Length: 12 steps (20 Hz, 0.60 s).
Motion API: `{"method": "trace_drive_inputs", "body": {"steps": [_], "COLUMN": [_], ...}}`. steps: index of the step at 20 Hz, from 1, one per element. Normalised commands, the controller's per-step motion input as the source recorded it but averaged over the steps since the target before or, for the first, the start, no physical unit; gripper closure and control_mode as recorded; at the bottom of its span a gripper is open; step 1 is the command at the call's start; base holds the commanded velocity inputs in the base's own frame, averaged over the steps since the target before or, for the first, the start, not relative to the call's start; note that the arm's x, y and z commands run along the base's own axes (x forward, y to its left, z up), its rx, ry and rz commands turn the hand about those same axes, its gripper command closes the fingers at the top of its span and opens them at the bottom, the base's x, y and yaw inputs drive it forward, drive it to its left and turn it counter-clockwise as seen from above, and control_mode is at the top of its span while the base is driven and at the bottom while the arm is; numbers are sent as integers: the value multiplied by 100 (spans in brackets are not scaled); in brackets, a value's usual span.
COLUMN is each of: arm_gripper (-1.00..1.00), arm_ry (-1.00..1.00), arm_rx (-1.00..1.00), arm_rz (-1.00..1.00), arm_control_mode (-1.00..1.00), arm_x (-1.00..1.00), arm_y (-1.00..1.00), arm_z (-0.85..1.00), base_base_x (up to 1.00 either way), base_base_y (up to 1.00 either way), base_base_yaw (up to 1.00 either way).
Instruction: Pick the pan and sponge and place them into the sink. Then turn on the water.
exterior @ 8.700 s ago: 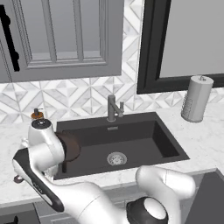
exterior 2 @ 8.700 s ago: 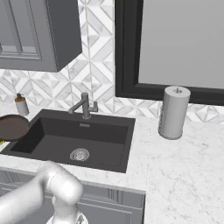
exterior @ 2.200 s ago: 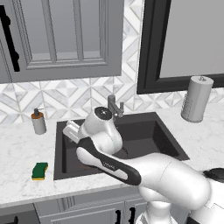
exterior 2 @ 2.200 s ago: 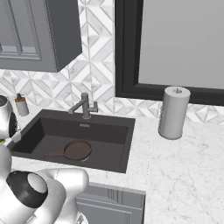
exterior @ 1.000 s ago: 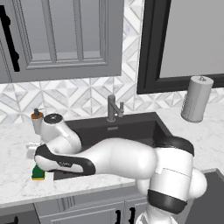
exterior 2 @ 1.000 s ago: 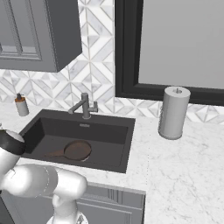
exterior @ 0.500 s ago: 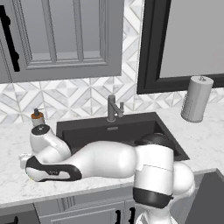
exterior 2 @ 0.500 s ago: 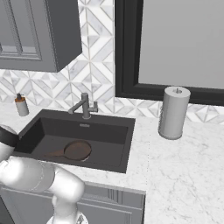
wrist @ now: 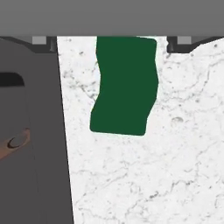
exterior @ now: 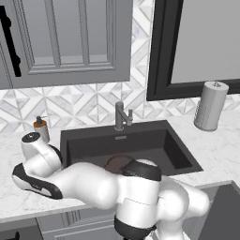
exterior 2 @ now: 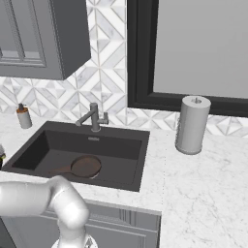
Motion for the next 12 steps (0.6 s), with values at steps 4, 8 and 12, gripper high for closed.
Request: {"method": "trace_drive_inputs", "body": {"steps": [4, 8, 12], "arm_gripper": [-100, -100, -100], "arm_ry": [0, -1, -5], "arm_rx": [-1, -1, -1], "arm_rz": [4, 4, 2], "arm_control_mode": [-100, -100, -100], "arm_x": [15, 0, 0], "arm_y": [2, 8, 10], "arm_z": [-45, -48, -48], "base_base_x": [0, 0, 0], "base_base_y": [0, 0, 0], "base_base_yaw": [0, 0, 0]}}
